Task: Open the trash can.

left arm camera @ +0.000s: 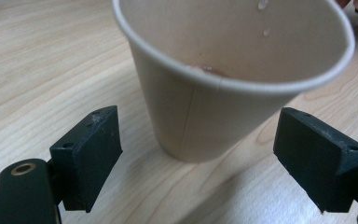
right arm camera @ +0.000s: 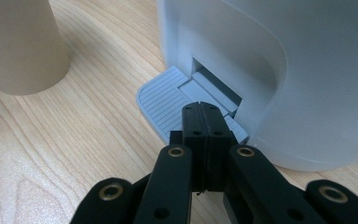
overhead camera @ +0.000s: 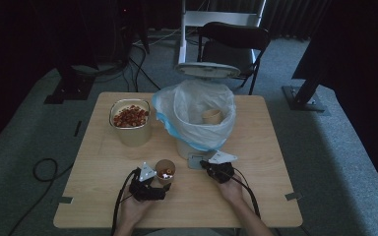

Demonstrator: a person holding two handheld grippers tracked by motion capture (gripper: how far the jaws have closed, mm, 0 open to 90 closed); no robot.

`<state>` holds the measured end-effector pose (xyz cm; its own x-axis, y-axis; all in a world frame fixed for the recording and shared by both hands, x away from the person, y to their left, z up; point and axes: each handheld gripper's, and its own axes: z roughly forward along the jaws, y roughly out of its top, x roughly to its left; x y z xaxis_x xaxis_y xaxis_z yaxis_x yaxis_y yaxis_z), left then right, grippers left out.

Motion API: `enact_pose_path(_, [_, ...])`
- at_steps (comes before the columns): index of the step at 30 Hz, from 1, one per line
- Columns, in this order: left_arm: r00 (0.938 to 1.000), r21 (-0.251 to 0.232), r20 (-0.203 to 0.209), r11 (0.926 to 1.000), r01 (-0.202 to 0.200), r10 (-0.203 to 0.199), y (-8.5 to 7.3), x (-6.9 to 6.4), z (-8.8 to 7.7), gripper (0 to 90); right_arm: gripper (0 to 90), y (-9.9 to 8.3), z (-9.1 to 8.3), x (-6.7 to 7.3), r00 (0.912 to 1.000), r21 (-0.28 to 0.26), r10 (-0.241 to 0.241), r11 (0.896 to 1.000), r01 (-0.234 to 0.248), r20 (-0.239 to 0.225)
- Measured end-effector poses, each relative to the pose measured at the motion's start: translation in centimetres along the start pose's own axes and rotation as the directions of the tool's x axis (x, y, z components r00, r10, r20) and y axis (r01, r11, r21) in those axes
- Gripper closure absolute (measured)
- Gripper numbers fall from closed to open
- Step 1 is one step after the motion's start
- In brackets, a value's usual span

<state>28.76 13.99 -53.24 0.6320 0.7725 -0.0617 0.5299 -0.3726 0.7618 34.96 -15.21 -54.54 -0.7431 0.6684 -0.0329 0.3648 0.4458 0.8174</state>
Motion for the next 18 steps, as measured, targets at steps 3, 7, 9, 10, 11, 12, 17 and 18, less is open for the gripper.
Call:
enact_pose_path(3, [1.0000, -0.007, 0.004, 1.0000, 0.000, 0.000, 0.2, -0.1, 0.2, 15.5, 90.0, 0.0, 0.0, 0.0, 1.0000, 0.000, 0.000, 1.000, 0.000, 0.000])
enact_pose_path(7, [0.9999, -0.010, 0.010, 0.9999, -0.011, 0.011, 0.4, -0.4, 0.7, 15.5, 90.0, 0.0, 0.0, 0.0, 1.0000, -0.001, -0.001, 1.000, 0.001, 0.001])
enact_pose_path(9, [0.9998, -0.014, 0.011, 0.9998, -0.015, 0.015, 0.6, -0.5, 0.9, 15.5, 90.0, 0.0, 0.0, 0.0, 1.0000, 0.000, 0.001, 1.000, -0.001, 0.000])
enact_pose_path(10, [0.9998, -0.016, 0.011, 0.9998, -0.014, 0.014, 0.7, -0.5, 1.0, 15.6, 90.0, 0.0, 0.0, 0.0, 1.0000, -0.001, 0.000, 1.000, 0.000, 0.000])
enact_pose_path(11, [0.9998, -0.015, 0.010, 0.9998, -0.016, 0.016, 0.7, -0.4, 1.1, 15.9, 90.0, 0.0, 0.0, 0.0, 1.0000, -0.001, -0.001, 1.000, 0.001, 0.001])
enact_pose_path(12, [0.9998, -0.016, 0.012, 0.9998, -0.014, 0.015, 0.8, -0.4, 1.2, 16.0, 90.0, 0.0, 0.0, 0.0, 1.0000, -0.001, -0.002, 1.000, 0.002, 0.001])
enact_pose_path(17, [0.9998, -0.033, 0.006, 0.9993, -0.020, 0.020, 1.1, -0.6, 1.4, 19.3, 90.0, 0.0, 0.0, 0.0, 1.0000, -0.002, -0.002, 1.000, 0.002, 0.001])
enact_pose_path(18, [0.9998, -0.037, 0.006, 0.9991, -0.020, 0.020, 1.1, -0.6, 1.5, 21.0, 90.0, 0.0, 0.0, 0.0, 1.0000, -0.001, -0.002, 1.000, 0.002, 0.002])
